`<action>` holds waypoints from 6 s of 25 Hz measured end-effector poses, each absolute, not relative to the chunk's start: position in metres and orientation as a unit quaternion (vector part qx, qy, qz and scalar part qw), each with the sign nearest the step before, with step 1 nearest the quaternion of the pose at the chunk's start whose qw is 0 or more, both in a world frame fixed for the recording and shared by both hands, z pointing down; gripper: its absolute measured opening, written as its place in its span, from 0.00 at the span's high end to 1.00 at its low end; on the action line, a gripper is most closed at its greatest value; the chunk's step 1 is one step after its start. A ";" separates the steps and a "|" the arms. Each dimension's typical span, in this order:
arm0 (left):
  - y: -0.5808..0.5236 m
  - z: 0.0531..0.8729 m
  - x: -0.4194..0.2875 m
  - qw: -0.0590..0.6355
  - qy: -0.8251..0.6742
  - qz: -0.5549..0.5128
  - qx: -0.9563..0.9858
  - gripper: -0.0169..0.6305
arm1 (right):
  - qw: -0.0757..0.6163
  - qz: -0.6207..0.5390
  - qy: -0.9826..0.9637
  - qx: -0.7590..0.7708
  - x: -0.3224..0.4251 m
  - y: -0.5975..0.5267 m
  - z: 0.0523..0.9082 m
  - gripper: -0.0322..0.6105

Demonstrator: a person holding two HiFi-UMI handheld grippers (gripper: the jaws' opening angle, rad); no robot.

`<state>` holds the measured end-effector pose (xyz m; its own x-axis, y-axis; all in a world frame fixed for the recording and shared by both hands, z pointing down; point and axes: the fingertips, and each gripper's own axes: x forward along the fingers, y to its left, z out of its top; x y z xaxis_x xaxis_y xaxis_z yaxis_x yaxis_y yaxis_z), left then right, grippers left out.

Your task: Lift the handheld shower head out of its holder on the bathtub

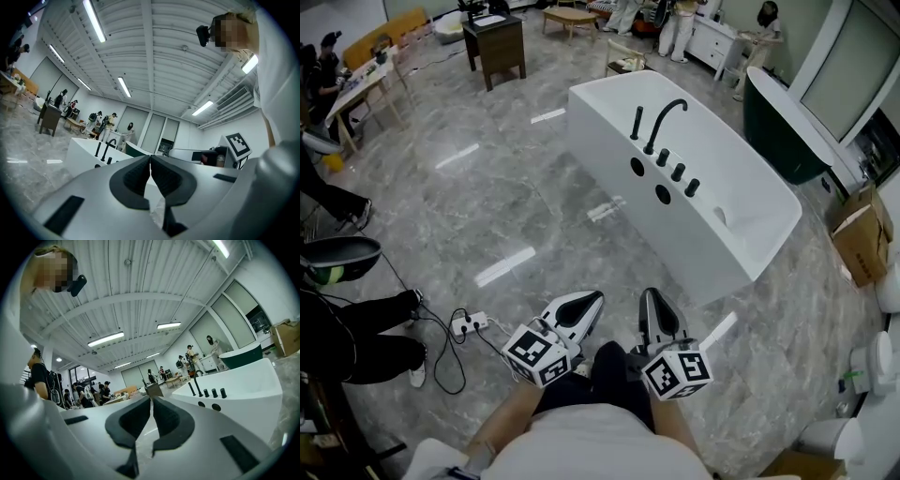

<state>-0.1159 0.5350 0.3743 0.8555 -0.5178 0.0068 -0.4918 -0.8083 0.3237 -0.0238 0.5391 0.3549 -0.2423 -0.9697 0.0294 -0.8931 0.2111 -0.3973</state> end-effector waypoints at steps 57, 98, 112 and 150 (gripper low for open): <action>0.192 0.399 -0.008 0.194 -0.315 -0.043 0.928 0.95 | 0.106 -0.210 0.801 -0.550 0.073 0.180 0.378 0.92; -0.041 0.390 0.013 0.215 -0.239 -0.033 0.946 0.95 | 0.100 -0.212 0.771 -0.592 0.086 -0.042 0.380 0.92; -0.104 0.404 0.018 0.232 -0.213 -0.022 0.949 0.95 | 0.094 -0.229 0.762 -0.598 0.081 -0.104 0.398 0.92; -0.214 0.405 0.060 0.232 -0.227 -0.026 0.946 0.95 | 0.028 -0.193 0.752 -0.630 0.133 -0.214 0.397 0.92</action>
